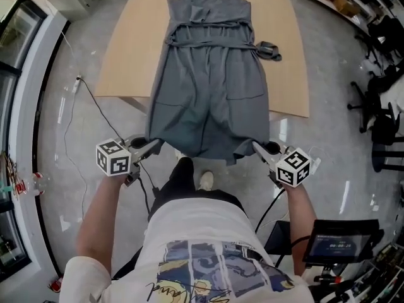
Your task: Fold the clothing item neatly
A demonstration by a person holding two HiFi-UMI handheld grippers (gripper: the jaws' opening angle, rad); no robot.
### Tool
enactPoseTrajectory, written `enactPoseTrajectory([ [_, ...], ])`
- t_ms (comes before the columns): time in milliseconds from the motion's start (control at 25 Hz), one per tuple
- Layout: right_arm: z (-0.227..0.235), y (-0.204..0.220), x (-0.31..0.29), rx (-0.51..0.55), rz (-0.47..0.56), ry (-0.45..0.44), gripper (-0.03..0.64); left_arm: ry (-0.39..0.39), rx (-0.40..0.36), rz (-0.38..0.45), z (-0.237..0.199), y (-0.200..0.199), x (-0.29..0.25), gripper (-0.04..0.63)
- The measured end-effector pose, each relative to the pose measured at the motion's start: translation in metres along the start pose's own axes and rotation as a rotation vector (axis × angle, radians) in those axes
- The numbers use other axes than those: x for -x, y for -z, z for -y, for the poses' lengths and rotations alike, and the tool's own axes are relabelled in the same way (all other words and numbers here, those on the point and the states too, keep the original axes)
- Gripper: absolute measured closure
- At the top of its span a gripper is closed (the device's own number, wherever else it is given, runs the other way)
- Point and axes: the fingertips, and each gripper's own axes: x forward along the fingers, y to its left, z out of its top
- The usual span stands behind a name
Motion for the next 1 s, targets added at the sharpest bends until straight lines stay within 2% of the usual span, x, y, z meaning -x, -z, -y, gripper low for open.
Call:
enactPoseTrajectory([
  [400, -0.001, -0.061, 0.022, 0.073, 0.076, -0.023, 0.607, 0.061, -0.047, 0.159, 0.02, -0.066, 0.02, 0.583],
  [680, 0.006, -0.12, 0.033, 0.107, 0.148, -0.021, 0.607, 0.082, -0.086, 0.248, 0.025, -0.129, 0.04, 0.583],
  [1000, 0.031, -0.179, 0.023, 0.125, 0.188, 0.007, 0.607, 0.143, -0.144, 0.278, 0.009, -0.194, 0.042, 0.583],
])
